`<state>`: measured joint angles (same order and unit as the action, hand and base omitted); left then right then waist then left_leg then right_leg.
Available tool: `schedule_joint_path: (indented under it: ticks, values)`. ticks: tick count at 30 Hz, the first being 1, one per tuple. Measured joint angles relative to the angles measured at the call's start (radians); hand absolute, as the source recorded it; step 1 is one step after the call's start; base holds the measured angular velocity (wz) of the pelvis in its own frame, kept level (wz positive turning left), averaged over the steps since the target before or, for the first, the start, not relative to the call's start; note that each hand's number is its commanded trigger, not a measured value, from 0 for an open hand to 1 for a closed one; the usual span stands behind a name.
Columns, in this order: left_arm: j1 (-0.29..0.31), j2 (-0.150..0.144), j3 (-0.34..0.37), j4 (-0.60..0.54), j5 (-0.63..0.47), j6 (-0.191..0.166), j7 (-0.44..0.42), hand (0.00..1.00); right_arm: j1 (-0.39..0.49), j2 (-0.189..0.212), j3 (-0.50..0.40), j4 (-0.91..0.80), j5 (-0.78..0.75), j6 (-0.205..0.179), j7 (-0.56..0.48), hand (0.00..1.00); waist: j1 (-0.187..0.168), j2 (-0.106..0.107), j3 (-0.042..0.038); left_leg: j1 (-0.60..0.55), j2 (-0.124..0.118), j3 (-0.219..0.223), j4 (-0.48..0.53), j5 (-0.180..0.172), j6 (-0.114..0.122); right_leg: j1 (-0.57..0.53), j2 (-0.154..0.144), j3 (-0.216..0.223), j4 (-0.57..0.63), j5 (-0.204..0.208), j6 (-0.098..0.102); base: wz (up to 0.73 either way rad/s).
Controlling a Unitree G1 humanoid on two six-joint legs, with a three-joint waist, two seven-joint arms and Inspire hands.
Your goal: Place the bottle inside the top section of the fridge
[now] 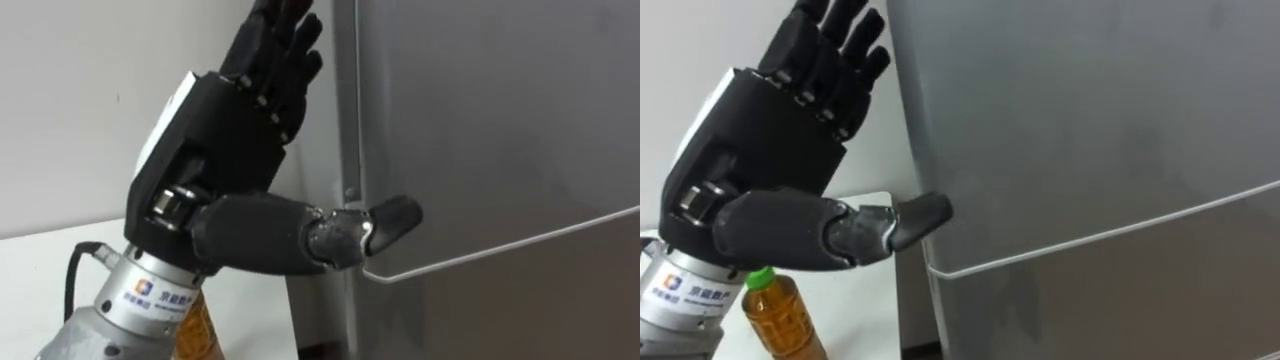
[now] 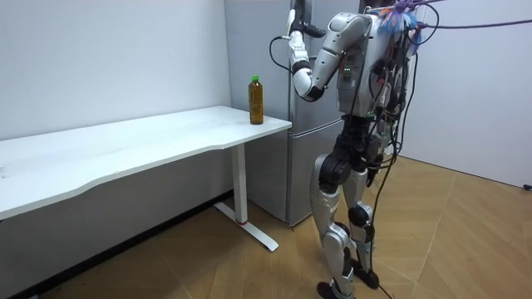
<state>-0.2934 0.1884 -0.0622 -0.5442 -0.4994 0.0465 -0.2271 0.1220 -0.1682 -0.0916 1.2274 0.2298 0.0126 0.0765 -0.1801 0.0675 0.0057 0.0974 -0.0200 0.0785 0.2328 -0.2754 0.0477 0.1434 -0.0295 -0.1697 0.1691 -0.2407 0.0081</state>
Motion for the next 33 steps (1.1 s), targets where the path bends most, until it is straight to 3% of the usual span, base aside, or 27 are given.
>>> schedule_joint_path:
  ticks: [9,10,11,15,16,17,21,26,30,33]
  values:
    - [0.0,0.001,-0.023,-0.016,0.0,-0.001,-0.054,0.0,-0.022,-0.019,0.064,0.018,0.005,-0.012,-0.009,0.0,-0.005,0.007,-0.0009,0.004,0.003,0.0,-0.007,0.001,-0.002,0.001,0.002,0.001,0.0,0.0,0.0,0.0]
    - [0.0,0.001,-0.023,-0.016,0.0,-0.001,-0.062,0.0,-0.024,-0.021,0.072,0.018,0.005,-0.012,-0.009,0.0,-0.004,0.007,0.001,0.009,0.003,0.0,-0.012,0.001,-0.002,0.003,0.003,0.001,0.0,0.0,0.0,0.0]
    - [0.0,0.003,-0.04,-0.016,0.0,-0.002,-0.064,0.0,-0.027,-0.021,0.076,0.018,0.005,-0.012,-0.009,0.0,-0.006,0.004,0.0092,0.018,0.003,0.0,-0.015,0.001,-0.002,0.011,0.003,0.001,-0.002,0.0,0.0,0.0]
    - [0.0,-0.007,-0.067,-0.013,0.0,-0.002,-0.079,0.02,-0.031,-0.022,0.085,0.021,0.006,-0.012,-0.008,0.0,-0.006,0.002,0.0114,0.02,0.003,0.001,-0.019,0.001,-0.002,0.014,0.003,0.001,-0.003,0.0,0.0,0.05]
    - [0.0,-0.009,-0.077,-0.011,0.0,-0.004,-0.086,0.34,-0.032,-0.022,0.089,0.022,0.006,-0.012,-0.008,0.0,-0.006,0.001,0.0117,0.02,0.003,-0.001,-0.019,0.001,-0.002,0.014,0.003,0.0,-0.003,0.0,0.0,0.05]
    - [0.0,-0.016,-0.081,-0.01,-0.001,-0.005,-0.092,0.53,-0.032,-0.022,0.092,0.022,0.006,-0.012,-0.008,0.0,-0.006,0.0,0.0124,0.021,0.003,-0.002,-0.019,0.001,-0.002,0.012,0.002,-0.001,-0.003,0.0,0.0,0.05]
    - [0.001,-0.022,-0.102,-0.006,-0.02,-0.013,-0.098,0.69,-0.033,-0.024,0.102,0.021,0.007,-0.011,-0.007,0.0,-0.007,-0.001,0.0129,0.02,0.002,-0.002,-0.019,0.001,-0.002,0.012,0.002,-0.001,-0.003,0.0,0.0,0.07]
    - [0.001,-0.032,-0.124,0.05,-0.06,-0.021,-0.098,0.76,-0.036,-0.027,0.114,0.021,0.01,-0.009,-0.002,0.0,-0.006,-0.002,0.0126,0.021,0.002,-0.02,-0.019,0.001,-0.002,0.014,0.003,0.0,0.001,0.0,0.0,0.09]
    - [0.004,-0.063,-0.153,0.085,-0.102,-0.031,-0.101,0.85,-0.037,-0.026,0.12,0.022,0.02,-0.009,0.001,0.0,-0.006,-0.007,0.0136,0.026,0.003,-0.04,-0.031,0.001,-0.003,0.014,0.007,0.0,0.004,0.0,0.0,0.06]
    - [0.004,-0.068,-0.158,0.107,-0.117,-0.035,-0.097,0.91,-0.045,-0.026,0.121,0.04,0.031,-0.011,0.003,0.0,-0.006,-0.004,0.0151,0.049,0.018,-0.099,-0.048,0.009,-0.008,-0.013,0.019,-0.009,0.08,0.0,0.0,-0.09]
